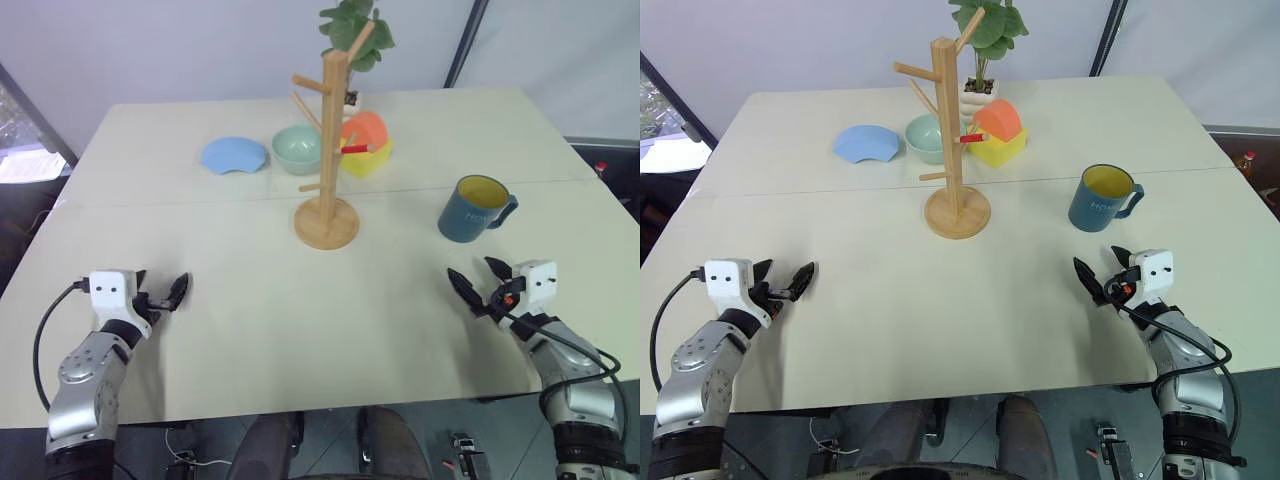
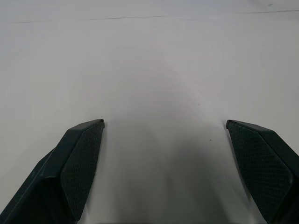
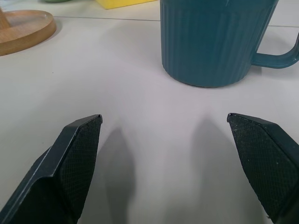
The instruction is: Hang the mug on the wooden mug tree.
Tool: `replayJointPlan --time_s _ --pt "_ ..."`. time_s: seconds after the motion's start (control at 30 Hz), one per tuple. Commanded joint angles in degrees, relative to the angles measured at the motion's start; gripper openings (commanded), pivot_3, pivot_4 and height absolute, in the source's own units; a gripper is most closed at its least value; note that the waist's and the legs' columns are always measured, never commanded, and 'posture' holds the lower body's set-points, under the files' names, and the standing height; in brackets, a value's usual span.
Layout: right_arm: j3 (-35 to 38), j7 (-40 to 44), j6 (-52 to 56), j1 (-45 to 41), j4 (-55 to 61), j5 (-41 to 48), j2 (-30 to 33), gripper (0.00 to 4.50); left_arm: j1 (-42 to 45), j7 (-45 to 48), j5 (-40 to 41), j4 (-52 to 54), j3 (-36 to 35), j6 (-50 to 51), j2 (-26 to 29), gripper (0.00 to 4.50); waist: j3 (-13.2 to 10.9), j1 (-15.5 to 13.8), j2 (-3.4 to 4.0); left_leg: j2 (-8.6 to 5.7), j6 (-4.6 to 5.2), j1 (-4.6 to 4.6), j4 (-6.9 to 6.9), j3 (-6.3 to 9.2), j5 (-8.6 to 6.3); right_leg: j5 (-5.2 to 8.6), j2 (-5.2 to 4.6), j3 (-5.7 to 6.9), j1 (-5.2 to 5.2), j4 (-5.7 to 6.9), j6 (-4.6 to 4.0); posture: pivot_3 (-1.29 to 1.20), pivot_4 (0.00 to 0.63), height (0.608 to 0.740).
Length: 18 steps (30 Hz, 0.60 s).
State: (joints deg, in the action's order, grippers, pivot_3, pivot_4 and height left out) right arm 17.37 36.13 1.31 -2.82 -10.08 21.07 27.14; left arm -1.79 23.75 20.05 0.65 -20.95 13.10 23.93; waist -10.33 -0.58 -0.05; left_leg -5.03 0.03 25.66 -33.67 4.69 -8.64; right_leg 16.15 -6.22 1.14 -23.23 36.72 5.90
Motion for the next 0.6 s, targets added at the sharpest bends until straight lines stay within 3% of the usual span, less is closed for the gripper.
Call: replayJointPlan --time_s 0.03,0.37,0.6 --pt "0.4 -0.5 -0.4 -0.6 0.9 0.2 -0.2 4.45 0.8 0.3 0.1 2.2 0.6 -0.2 0.3 4.50 0.0 0.0 0.00 0.00 0.00 0.00 0.00 0.00 0.00 0.00 0.00 0.00 0.00 0.00 0.00 0.00 0.150 0.740" --pt "2.6 -3.6 -0.4 -0.2 1.7 1.3 -0.5 4.45 5.1 11.5 8.0 14.0 10.9 4.8 -0.3 4.50 0.0 -0.1 0.00 -0.01 0.00 0.00 0.00 -0.01 0.00 -0.01 -0.01 0.01 0.10 -0.02 -0.01 0.00 0.150 0.740" --pt "6.5 -5.7 -2.1 -3.8 -3.2 1.0 1.9 4.45 10.7 21.9 12.0 23.7 25.0 11.7 1.5 4.50 0.0 -0.1 0.06 -0.03 0.02 0.01 -0.02 -0.09 0.02 -0.01 0.03 0.01 0.22 -0.02 0.00 0.00 0.150 0.740"
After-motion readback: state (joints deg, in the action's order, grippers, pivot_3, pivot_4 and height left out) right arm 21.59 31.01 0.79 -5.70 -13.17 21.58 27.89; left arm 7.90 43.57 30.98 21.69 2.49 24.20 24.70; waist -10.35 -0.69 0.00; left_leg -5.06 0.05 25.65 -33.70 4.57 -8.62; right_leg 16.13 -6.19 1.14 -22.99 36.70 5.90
